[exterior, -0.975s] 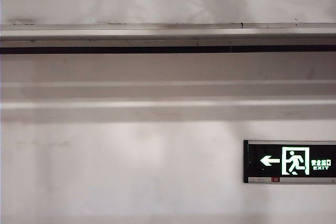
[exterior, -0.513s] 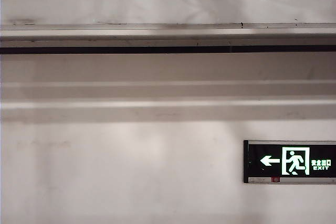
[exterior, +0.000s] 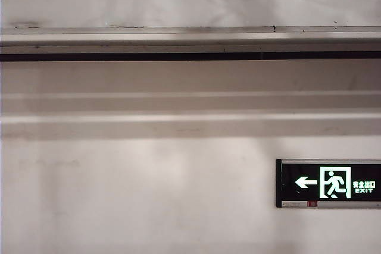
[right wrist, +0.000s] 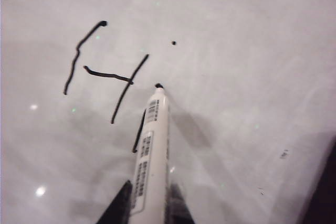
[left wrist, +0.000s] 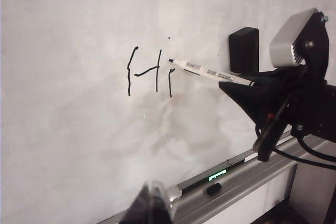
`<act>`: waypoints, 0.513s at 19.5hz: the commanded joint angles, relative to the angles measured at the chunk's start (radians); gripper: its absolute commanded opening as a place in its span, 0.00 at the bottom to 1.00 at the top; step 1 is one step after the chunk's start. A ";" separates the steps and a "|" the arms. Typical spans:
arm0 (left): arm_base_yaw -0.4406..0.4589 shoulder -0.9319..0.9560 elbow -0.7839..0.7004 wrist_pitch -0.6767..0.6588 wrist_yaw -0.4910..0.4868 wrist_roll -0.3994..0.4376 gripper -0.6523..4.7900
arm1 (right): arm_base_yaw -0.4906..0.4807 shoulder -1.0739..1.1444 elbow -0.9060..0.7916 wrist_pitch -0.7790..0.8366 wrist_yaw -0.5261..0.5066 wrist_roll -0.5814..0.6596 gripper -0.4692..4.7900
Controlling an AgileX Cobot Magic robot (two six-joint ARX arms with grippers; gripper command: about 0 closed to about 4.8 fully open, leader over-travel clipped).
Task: Take a marker from the whiteboard tray, write "Hi!" on the whiteboard, and then put the marker back vertically into the whiteboard tray.
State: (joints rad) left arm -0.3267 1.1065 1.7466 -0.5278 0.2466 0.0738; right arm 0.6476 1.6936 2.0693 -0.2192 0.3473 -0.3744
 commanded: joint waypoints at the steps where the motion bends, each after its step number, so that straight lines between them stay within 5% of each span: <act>1: -0.001 -0.003 0.003 0.010 0.005 -0.003 0.11 | -0.002 -0.004 0.003 0.012 -0.002 0.003 0.08; 10: -0.001 -0.003 0.003 0.010 0.005 -0.003 0.11 | -0.002 -0.068 0.004 0.020 0.000 -0.043 0.08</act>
State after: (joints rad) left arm -0.3267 1.1065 1.7466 -0.5274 0.2466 0.0738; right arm 0.6479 1.6230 2.0716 -0.2138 0.3286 -0.3908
